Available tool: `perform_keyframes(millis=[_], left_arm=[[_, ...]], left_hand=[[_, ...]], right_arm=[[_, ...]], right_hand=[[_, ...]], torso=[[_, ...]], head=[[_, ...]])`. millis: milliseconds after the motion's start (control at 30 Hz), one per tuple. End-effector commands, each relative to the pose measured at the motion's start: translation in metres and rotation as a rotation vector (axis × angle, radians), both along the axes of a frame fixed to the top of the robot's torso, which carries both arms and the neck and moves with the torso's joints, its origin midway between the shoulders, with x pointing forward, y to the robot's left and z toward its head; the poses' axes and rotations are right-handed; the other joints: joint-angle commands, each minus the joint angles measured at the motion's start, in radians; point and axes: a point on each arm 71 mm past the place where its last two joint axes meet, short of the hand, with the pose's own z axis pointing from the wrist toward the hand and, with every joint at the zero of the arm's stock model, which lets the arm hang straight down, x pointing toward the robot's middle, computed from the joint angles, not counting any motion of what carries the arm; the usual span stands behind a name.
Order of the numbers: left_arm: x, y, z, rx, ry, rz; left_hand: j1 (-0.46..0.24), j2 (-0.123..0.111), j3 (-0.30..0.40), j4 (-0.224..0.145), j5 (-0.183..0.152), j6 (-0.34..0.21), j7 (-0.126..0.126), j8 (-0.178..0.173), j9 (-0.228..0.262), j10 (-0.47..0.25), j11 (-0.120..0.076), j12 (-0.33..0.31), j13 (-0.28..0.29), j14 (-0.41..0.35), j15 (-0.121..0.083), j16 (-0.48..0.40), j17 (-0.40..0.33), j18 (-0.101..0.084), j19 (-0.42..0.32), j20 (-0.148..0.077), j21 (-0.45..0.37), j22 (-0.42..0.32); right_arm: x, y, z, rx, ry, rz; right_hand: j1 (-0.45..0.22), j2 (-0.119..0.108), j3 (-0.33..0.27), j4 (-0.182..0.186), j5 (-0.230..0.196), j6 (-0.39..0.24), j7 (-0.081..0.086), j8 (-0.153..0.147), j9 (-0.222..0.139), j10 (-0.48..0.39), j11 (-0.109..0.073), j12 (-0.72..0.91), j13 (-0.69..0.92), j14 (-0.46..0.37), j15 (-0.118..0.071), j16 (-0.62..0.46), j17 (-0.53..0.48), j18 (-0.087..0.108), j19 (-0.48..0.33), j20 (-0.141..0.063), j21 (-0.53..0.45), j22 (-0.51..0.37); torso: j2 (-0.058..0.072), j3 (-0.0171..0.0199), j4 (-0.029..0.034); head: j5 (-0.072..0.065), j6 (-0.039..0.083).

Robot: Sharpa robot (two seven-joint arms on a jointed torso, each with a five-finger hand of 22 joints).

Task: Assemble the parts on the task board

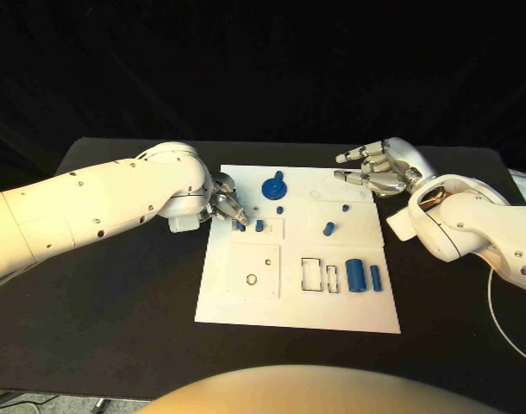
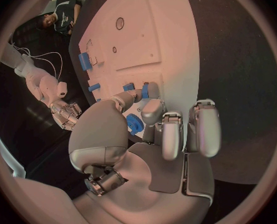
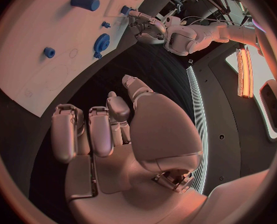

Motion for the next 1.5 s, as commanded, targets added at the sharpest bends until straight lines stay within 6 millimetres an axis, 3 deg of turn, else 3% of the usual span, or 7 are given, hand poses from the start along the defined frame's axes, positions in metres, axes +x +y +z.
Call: perform_keyframes(millis=[33,233,767,1500], left_arm=[[-0.0068,-0.0014,-0.0124,0.029,0.06,-0.019],[-0.0075,-0.0014,-0.0127,0.036,0.062,-0.028],[-0.0111,-0.0026,-0.0117,0.042,0.05,-0.046],[-0.0068,0.0028,-0.0107,0.043,0.017,-0.013]], left_hand=[[0.003,0.011,0.041,-0.05,0.005,0.004,-0.007,-0.002,-0.001,0.009,-0.002,0.005,0.005,0.105,-0.01,0.003,0.263,-0.019,0.052,-0.006,0.005,0.177],[-0.004,0.008,0.027,-0.052,0.005,0.015,-0.011,-0.004,-0.007,0.022,-0.005,0.031,0.04,0.105,-0.012,0.003,0.263,-0.019,0.053,-0.007,0.005,0.178],[-0.029,-0.024,-0.059,-0.048,0.003,0.041,-0.02,-0.014,-0.039,0.035,-0.012,0.045,0.066,0.105,-0.016,0.003,0.263,-0.021,0.056,-0.011,0.012,0.184],[-0.058,-0.013,-0.302,0.052,0.001,0.072,-0.025,-0.022,-0.09,0.046,-0.015,0.054,0.096,0.105,-0.02,0.003,0.263,-0.024,0.063,-0.014,0.023,0.195]], right_arm=[[-0.0008,0.0018,-0.0001,-0.001,-0.001,0.016],[-0.0009,0.0016,0.0,-0.001,-0.001,0.017],[-0.0005,0.0011,-0.0003,-0.002,-0.002,0.016],[-0.0003,0.001,-0.0004,-0.001,-0.003,0.015]], right_hand=[[-0.003,0.01,0.001,0.004,0.005,0.004,0.0,-0.003,-0.001,-0.002,-0.002,0.003,0.001,0.05,-0.006,-0.001,0.006,0.009,-0.003,-0.001,-0.004,0.001],[-0.003,0.009,0.001,0.005,0.007,0.005,0.0,-0.002,-0.001,-0.001,-0.002,0.005,0.002,0.051,-0.006,-0.001,0.007,0.009,-0.003,-0.002,-0.004,0.001],[-0.003,0.009,0.001,0.005,0.007,0.005,0.0,-0.002,-0.001,-0.001,-0.002,0.005,0.002,0.051,-0.006,-0.001,0.007,0.009,-0.003,-0.002,-0.004,0.001],[-0.003,0.009,0.001,0.005,0.007,0.005,0.0,-0.002,-0.001,-0.001,-0.002,0.005,0.002,0.051,-0.006,-0.001,0.007,0.009,-0.003,-0.002,-0.004,0.001]], torso=[[0.0,-0.0005,0.0007],[0.0,-0.0013,0.0003],[0.0,-0.0012,0.0008],[-0.001,-0.0007,0.0007]], head=[[0.0,-0.002],[-0.001,-0.004],[-0.002,-0.008],[-0.003,-0.01]])
